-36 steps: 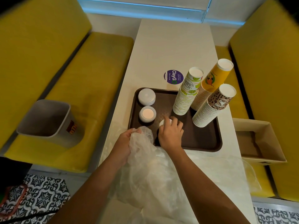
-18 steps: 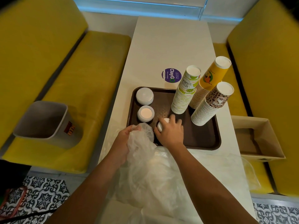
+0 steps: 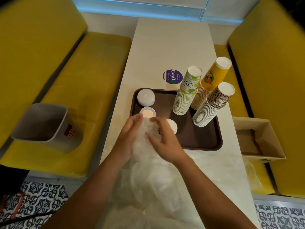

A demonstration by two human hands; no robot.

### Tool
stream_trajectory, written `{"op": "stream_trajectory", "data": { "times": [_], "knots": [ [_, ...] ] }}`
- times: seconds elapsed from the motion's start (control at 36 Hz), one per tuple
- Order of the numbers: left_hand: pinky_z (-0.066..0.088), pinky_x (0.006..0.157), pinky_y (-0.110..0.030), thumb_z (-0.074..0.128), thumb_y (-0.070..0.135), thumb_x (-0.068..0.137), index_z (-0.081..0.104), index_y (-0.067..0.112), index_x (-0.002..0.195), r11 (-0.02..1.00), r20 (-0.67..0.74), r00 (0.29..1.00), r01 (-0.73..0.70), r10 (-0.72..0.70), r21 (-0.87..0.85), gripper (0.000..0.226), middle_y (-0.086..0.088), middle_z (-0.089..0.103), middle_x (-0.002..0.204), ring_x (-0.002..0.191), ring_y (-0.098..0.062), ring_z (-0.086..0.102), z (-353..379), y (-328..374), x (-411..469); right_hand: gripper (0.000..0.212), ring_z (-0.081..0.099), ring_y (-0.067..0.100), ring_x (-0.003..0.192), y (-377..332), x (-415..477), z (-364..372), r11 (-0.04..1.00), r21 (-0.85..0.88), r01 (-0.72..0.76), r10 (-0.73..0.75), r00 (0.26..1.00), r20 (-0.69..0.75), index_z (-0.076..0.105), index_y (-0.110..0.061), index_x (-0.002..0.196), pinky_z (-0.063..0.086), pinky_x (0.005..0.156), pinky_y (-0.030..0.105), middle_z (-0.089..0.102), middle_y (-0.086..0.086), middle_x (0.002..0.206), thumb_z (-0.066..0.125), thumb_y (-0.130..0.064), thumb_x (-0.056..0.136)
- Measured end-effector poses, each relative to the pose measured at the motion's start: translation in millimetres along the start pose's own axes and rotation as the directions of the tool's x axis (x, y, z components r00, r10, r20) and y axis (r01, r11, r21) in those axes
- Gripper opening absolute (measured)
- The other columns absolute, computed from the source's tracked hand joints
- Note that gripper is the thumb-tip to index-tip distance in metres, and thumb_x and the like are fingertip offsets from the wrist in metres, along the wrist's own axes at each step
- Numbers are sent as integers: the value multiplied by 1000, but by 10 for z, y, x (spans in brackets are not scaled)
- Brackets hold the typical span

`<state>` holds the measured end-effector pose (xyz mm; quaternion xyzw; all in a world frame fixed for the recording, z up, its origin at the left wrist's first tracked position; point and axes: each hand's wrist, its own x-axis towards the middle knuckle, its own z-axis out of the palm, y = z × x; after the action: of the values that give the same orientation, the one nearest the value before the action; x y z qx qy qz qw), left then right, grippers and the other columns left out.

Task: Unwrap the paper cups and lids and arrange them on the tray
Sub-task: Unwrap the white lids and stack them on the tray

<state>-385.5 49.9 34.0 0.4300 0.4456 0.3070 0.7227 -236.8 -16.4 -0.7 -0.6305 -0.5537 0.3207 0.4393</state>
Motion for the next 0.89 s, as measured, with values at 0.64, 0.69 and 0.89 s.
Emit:
{"op": "stream_trajectory", "data": {
  "times": [0.64, 0.69, 0.89],
  "knots": [
    [63, 67, -23, 60, 35, 105, 73, 25, 118, 826, -350, 820, -238, 453, 511, 21, 9, 74, 105, 94, -10, 72, -19, -100, -240, 5, 59, 9, 74, 140, -503, -837, 983, 98, -153, 182, 852, -490, 73, -24, 95, 51, 71, 29, 65, -14, 75, 71, -26, 100],
    [64, 74, -28, 61, 34, 105, 73, 23, 117, 871, -401, 818, -226, 413, 436, 20, 10, 73, 105, 98, -10, 72, 7, -89, -266, 28, 52, 13, 64, 228, -573, -989, 975, 116, -189, 220, 899, -378, 72, -15, 80, 46, 63, 33, 59, -9, 63, 74, -36, 97],
    [60, 71, -30, 57, 40, 106, 70, 26, 113, 967, -340, 908, -208, 246, 146, 20, 0, 72, 114, 102, -16, 71, 403, -178, -531, 30, 64, 37, 99, 191, -822, -1244, 674, 670, -310, 404, 914, 17, 66, 0, 106, 54, 89, 47, 66, 27, 108, 74, -27, 96]
  ]
}}
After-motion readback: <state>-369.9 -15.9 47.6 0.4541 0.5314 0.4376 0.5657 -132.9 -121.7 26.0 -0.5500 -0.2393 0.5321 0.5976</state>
